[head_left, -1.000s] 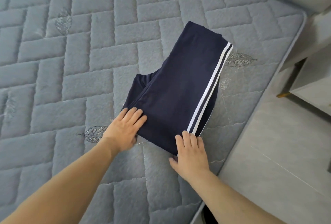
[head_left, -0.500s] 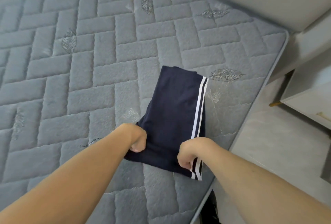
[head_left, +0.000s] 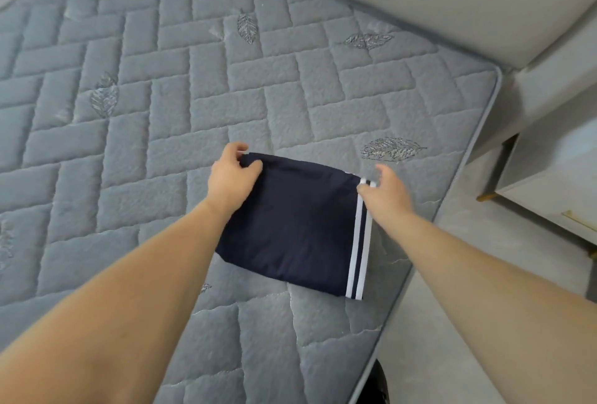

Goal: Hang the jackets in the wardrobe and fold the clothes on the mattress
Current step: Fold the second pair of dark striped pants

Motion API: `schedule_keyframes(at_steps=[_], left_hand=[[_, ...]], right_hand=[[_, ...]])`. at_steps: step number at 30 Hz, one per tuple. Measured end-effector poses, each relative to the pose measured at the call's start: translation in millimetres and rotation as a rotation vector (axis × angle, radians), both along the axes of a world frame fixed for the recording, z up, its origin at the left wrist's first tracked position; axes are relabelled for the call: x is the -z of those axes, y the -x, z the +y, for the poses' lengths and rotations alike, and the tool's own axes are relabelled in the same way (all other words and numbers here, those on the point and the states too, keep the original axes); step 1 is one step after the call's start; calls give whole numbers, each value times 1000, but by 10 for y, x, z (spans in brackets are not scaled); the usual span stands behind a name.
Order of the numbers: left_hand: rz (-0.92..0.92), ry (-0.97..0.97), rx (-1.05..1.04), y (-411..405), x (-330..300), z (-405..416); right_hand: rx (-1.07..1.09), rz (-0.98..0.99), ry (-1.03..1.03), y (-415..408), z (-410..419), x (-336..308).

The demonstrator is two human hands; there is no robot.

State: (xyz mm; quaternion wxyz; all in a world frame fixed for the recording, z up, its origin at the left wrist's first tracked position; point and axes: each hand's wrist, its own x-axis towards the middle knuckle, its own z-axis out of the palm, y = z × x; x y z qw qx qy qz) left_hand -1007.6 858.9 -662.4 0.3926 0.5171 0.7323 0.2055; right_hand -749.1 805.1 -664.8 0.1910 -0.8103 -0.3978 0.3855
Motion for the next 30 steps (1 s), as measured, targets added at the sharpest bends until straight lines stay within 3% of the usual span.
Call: schedule_keyframes(at_steps=[2, 4, 6, 11, 18, 22, 30], left_hand=[[-104, 162, -139, 0, 229, -163], [-219, 354, -194, -23, 382, -341], [-273, 436, -159, -75, 456, -424], [-295, 501, -121, -164, 455, -315], [-313, 526, -159, -289, 204, -366], [-328, 518, -148, -602, -337, -460], [-442, 393, 5, -1380, -2258, -834]], right_hand=[[209, 115, 87, 20, -213, 236], [375, 378, 285, 93, -471, 500], [360, 572, 443, 213, -653, 616], [367, 664, 402, 360, -612, 803], [358, 742, 431, 199, -536, 534], [380, 703, 377, -110, -595, -13], [489, 778, 63, -811, -1180, -2132]])
